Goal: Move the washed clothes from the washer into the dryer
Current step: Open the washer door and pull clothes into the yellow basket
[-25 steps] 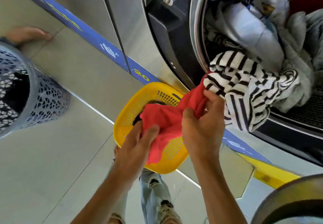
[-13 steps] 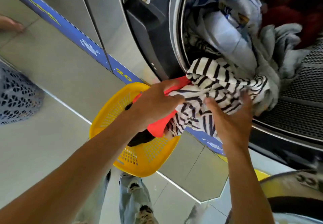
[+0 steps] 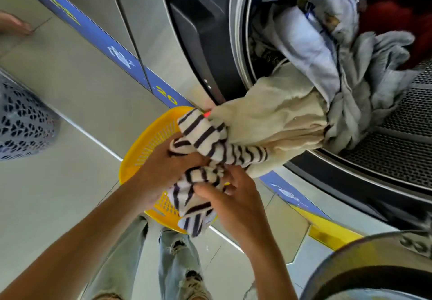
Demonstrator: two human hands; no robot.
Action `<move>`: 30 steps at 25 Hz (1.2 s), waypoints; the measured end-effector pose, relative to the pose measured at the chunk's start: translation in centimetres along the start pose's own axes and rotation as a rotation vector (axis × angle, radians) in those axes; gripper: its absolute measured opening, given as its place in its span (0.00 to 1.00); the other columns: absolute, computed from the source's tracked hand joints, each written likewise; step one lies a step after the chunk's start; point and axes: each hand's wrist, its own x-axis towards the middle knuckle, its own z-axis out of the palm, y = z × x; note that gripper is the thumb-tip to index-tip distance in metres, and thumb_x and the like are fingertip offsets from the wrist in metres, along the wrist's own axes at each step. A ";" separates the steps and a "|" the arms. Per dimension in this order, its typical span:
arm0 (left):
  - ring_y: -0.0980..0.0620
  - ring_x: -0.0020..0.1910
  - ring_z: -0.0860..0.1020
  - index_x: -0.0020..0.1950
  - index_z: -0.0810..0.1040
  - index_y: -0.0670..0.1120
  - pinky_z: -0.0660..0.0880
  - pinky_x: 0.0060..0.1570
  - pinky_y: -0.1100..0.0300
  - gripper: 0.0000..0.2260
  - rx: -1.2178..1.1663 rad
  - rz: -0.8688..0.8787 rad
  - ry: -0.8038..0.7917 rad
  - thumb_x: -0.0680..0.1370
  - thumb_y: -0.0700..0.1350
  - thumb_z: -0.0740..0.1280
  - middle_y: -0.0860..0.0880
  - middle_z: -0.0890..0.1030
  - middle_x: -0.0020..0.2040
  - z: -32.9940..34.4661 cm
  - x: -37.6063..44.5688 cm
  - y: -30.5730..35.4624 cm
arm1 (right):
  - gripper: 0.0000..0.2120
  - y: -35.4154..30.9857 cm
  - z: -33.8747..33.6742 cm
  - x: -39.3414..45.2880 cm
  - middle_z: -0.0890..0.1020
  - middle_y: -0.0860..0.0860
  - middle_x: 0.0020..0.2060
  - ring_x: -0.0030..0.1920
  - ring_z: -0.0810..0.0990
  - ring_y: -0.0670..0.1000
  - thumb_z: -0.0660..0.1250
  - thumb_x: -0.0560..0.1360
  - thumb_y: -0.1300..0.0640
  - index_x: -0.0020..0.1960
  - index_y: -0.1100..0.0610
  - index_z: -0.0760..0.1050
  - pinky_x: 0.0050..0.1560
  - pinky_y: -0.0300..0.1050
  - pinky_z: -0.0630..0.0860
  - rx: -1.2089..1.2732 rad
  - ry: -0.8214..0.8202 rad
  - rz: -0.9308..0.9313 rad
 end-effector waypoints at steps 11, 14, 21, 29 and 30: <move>0.69 0.43 0.75 0.51 0.75 0.61 0.71 0.45 0.70 0.12 0.350 -0.078 0.214 0.74 0.46 0.72 0.61 0.77 0.47 -2.2 1.4 -2.8 | 0.33 -1.8 -4.0 9.1 0.79 0.51 0.58 0.53 0.80 0.55 0.72 0.71 0.46 0.71 0.48 0.61 0.51 0.44 0.75 -0.004 0.647 -0.115; 0.62 0.53 0.80 0.61 0.79 0.56 0.74 0.52 0.64 0.14 0.392 0.061 0.144 0.76 0.50 0.70 0.55 0.83 0.55 0.1 2.6 1.0 | 0.23 -2.3 -4.4 8.4 0.80 0.48 0.52 0.51 0.81 0.56 0.70 0.73 0.53 0.66 0.52 0.69 0.50 0.45 0.77 -0.043 0.694 -0.103; 0.58 0.56 0.79 0.61 0.75 0.64 0.74 0.55 0.61 0.15 0.157 0.074 -0.358 0.75 0.59 0.69 0.60 0.81 0.58 3.7 0.9 6.5 | 0.12 -3.8 2.3 -3.3 0.81 0.46 0.40 0.42 0.78 0.48 0.63 0.68 0.52 0.51 0.50 0.75 0.46 0.50 0.77 -0.067 -0.058 -0.216; 0.48 0.36 0.83 0.44 0.85 0.46 0.80 0.35 0.58 0.05 0.029 -0.167 0.033 0.76 0.42 0.69 0.45 0.86 0.39 -3.3 -3.3 0.1 | 0.27 -0.7 -0.9 -1.0 0.81 0.44 0.55 0.49 0.85 0.45 0.73 0.73 0.47 0.68 0.40 0.66 0.48 0.43 0.81 0.238 0.092 -0.038; 0.46 0.38 0.84 0.47 0.85 0.45 0.81 0.38 0.55 0.05 0.035 -0.175 0.076 0.76 0.43 0.69 0.44 0.86 0.42 -3.2 -3.2 -0.9 | 0.31 0.1 -0.2 1.0 0.79 0.43 0.56 0.49 0.86 0.47 0.73 0.73 0.46 0.71 0.38 0.62 0.50 0.48 0.82 0.209 0.129 0.012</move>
